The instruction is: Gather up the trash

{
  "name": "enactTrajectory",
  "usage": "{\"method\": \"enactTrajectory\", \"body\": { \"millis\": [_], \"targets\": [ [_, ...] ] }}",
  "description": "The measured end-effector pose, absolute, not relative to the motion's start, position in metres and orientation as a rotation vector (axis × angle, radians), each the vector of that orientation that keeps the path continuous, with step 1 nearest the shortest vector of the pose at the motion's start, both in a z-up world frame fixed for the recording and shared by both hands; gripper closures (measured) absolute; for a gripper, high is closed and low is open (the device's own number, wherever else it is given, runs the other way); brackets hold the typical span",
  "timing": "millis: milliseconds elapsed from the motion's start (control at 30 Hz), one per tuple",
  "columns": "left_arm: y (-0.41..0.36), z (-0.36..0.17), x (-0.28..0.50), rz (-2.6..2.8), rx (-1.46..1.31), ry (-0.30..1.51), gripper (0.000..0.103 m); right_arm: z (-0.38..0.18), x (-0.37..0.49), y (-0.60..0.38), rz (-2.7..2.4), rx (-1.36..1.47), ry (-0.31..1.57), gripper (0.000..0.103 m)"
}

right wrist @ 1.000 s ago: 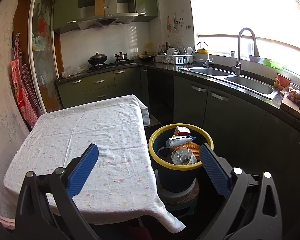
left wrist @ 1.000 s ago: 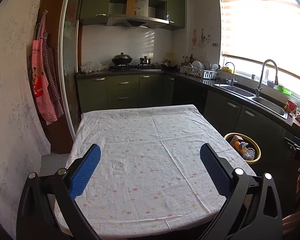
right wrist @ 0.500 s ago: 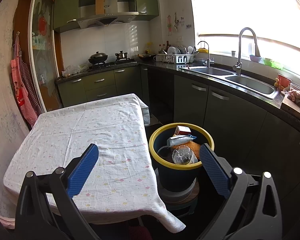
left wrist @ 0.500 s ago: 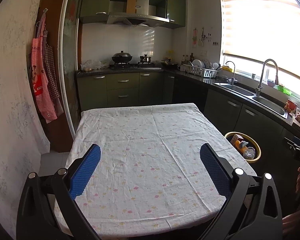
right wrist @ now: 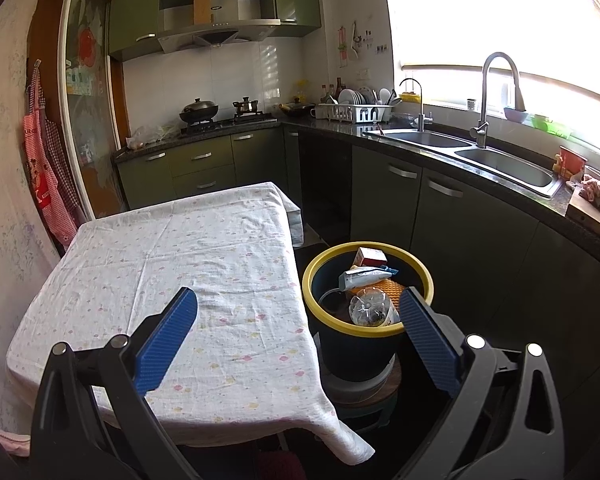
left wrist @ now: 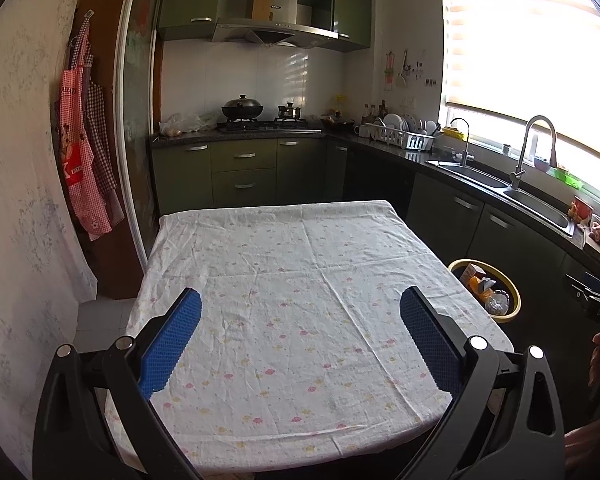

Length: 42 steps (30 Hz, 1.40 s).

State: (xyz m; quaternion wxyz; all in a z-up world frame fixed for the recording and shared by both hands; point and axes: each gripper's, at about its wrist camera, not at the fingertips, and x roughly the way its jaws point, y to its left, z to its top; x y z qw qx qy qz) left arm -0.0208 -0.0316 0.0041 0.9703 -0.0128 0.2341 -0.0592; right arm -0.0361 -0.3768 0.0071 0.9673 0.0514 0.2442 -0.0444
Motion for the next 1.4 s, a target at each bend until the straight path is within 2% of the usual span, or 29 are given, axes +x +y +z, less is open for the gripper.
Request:
{"method": "enactTrajectory", "body": {
  "millis": [1400],
  "targets": [
    [-0.0349, -0.0055, -0.0171, -0.129, -0.019, 0.493, 0.005, 0.0015, -0.0334, -0.3757, -0.085, 0.107, 0.505, 0.007]
  ]
}}
